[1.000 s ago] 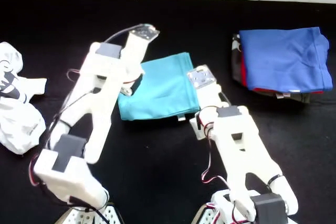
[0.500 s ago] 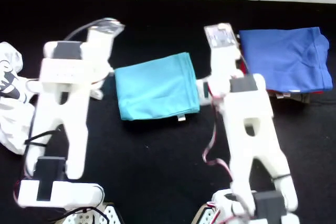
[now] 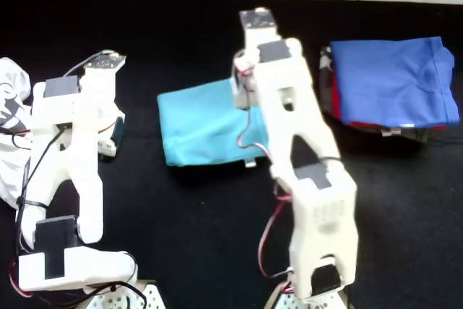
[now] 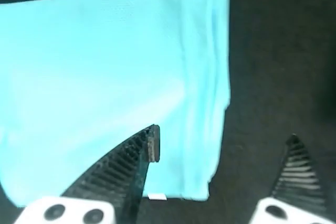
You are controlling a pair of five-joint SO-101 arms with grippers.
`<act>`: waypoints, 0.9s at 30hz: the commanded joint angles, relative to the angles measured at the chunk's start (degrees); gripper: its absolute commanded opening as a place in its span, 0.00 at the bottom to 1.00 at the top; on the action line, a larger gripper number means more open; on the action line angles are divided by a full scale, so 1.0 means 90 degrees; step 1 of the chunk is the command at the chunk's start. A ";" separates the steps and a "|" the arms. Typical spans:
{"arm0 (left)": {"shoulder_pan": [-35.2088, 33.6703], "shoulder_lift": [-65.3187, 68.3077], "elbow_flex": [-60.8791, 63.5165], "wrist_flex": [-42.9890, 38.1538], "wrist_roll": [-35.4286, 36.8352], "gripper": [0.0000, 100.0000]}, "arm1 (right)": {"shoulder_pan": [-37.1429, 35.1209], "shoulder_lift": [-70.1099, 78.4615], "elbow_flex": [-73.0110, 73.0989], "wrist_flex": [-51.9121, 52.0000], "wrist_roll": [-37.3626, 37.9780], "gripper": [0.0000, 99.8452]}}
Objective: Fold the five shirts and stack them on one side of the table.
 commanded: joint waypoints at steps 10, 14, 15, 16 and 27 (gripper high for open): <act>-0.0054 -0.0298 -0.0054 -0.0068 0.0020 0.01 | -0.0103 0.2427 -0.2427 0.0366 -0.0254 0.31; -0.0063 -0.0298 -0.0054 -0.0068 0.0010 0.01 | -0.0103 0.2994 -0.2750 0.0405 -0.0244 0.21; -0.0063 -0.0298 -0.0054 -0.0068 0.0010 0.01 | -0.0103 0.3082 -0.2779 0.0415 -0.0244 0.17; -0.0063 -0.0298 -0.0054 -0.0068 0.0010 0.01 | -0.0103 0.3160 -0.2789 0.0415 -0.0244 0.12; -0.0063 -0.0298 -0.0054 -0.0068 0.0010 0.01 | 0.0767 0.2896 -0.3267 0.0669 0.0537 0.01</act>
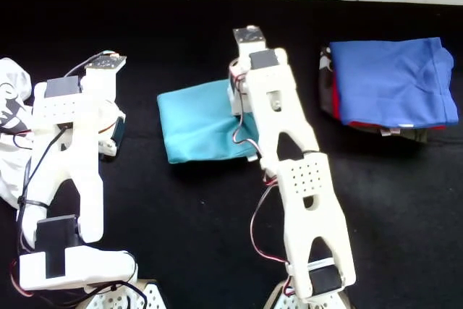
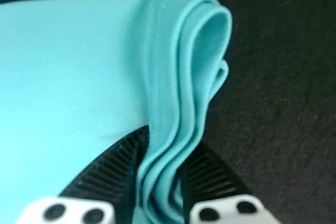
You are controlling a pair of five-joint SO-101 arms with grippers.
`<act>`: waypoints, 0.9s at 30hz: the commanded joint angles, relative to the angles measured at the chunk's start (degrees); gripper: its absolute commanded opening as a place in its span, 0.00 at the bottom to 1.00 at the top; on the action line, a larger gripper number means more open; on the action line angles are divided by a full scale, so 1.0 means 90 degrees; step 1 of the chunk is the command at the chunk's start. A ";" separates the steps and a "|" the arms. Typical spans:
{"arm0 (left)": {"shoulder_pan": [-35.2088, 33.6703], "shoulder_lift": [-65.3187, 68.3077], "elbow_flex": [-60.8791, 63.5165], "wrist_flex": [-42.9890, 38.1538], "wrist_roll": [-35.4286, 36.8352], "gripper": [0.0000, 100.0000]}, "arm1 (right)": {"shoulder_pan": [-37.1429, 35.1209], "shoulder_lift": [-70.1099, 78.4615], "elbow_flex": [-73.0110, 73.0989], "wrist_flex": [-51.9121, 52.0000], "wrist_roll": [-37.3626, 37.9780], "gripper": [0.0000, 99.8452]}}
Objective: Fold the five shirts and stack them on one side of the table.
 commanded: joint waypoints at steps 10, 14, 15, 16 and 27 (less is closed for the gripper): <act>-0.0044 -0.0298 -0.0063 -0.0117 0.0020 0.01 | 0.2085 -0.1411 -0.2183 0.1138 0.1582 0.01; -0.0063 -0.0298 -0.0063 -0.0117 0.0020 0.01 | 0.2769 -0.1724 -0.2173 0.1118 0.2071 0.01; -0.0063 -0.0298 -0.0063 -0.0117 0.0020 0.01 | 0.2926 -0.1724 -0.2173 0.1118 0.2178 0.01; -0.0063 -0.0298 -0.0063 -0.0117 0.0029 0.01 | 0.3072 -0.1714 -0.2164 0.1118 0.2256 0.01; -0.0054 -0.0298 -0.0063 -0.0088 0.0029 0.01 | 0.3639 -0.0288 -0.1763 0.0571 0.2335 0.01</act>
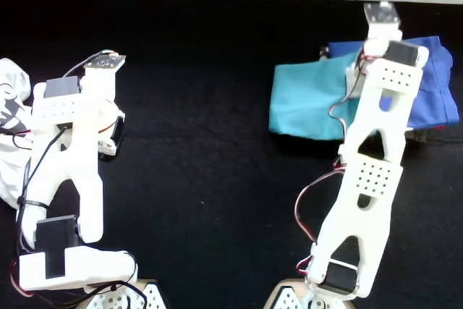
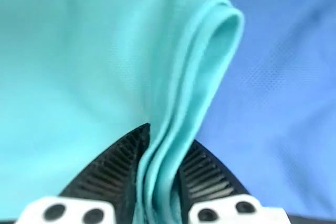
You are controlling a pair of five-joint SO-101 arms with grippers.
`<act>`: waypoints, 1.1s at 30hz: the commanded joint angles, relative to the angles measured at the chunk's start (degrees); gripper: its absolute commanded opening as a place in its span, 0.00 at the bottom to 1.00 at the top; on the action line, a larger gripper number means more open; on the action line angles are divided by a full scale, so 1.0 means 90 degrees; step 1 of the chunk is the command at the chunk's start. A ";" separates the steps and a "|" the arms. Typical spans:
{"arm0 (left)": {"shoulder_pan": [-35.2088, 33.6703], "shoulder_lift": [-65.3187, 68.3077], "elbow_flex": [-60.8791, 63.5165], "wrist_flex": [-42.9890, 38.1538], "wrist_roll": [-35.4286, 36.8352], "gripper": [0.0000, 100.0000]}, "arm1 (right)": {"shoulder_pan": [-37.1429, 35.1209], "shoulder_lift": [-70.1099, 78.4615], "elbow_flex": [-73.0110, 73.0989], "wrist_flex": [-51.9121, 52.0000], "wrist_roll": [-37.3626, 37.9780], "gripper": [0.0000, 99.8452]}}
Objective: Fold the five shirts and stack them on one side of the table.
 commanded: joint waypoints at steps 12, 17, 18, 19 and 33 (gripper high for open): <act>-0.0073 -0.0298 -0.0063 -0.0029 0.0010 0.01 | -0.0435 -0.0337 -0.2359 0.0503 0.0371 0.01; -0.0073 -0.0298 -0.0054 -0.0068 0.0010 0.01 | -0.0513 -0.1607 -0.1470 0.0484 0.0137 0.01; -0.0063 -0.0298 -0.0054 -0.0068 0.0010 0.01 | -0.0571 -0.1910 -0.1226 0.0484 0.0137 0.01; -0.0063 -0.0298 -0.0054 -0.0068 0.0010 0.01 | -0.0611 -0.2183 -0.1011 0.0474 0.0137 0.01; -0.0063 -0.0298 -0.0054 -0.0068 0.0010 0.01 | 0.0269 -0.3814 0.1148 -0.0493 0.0821 0.01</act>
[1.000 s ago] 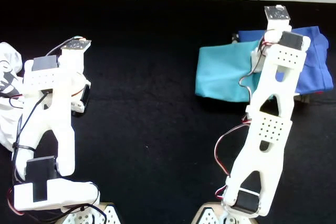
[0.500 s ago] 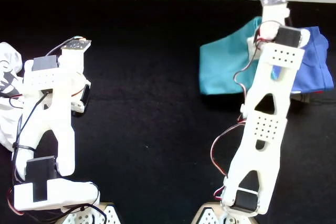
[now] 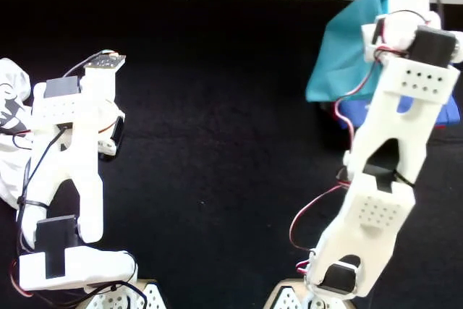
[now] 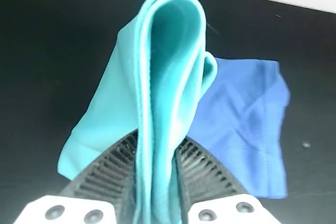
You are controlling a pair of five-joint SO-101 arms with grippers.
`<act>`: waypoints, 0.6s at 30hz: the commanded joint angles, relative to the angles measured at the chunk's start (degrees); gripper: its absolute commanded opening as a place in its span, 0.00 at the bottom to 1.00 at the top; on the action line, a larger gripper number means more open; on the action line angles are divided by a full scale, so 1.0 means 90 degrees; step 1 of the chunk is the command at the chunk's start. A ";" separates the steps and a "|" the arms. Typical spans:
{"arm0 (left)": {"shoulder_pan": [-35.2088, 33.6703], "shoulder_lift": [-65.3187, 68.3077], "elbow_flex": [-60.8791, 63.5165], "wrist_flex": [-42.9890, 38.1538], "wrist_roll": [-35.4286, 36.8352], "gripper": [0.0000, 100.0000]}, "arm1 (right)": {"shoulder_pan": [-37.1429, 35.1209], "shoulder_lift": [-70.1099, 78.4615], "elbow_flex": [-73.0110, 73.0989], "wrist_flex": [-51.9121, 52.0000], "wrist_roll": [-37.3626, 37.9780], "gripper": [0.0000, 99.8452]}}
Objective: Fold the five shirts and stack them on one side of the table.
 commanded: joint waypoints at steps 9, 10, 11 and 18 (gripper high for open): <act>-0.0063 -0.0298 -0.0054 -0.0078 0.0010 0.01 | 0.0972 0.1050 0.1275 -0.1587 0.1045 0.01; -0.0063 -0.0298 -0.0054 -0.0078 0.0010 0.01 | 0.1021 0.1206 0.1216 -0.1773 0.1045 0.01; -0.0063 -0.0298 -0.0054 -0.0078 0.0010 0.01 | 0.1079 0.1353 0.1109 -0.1929 0.1045 0.01; -0.0054 -0.0298 -0.0054 -0.0078 0.0000 0.01 | 0.1333 0.1861 0.0376 -0.2320 0.1065 0.01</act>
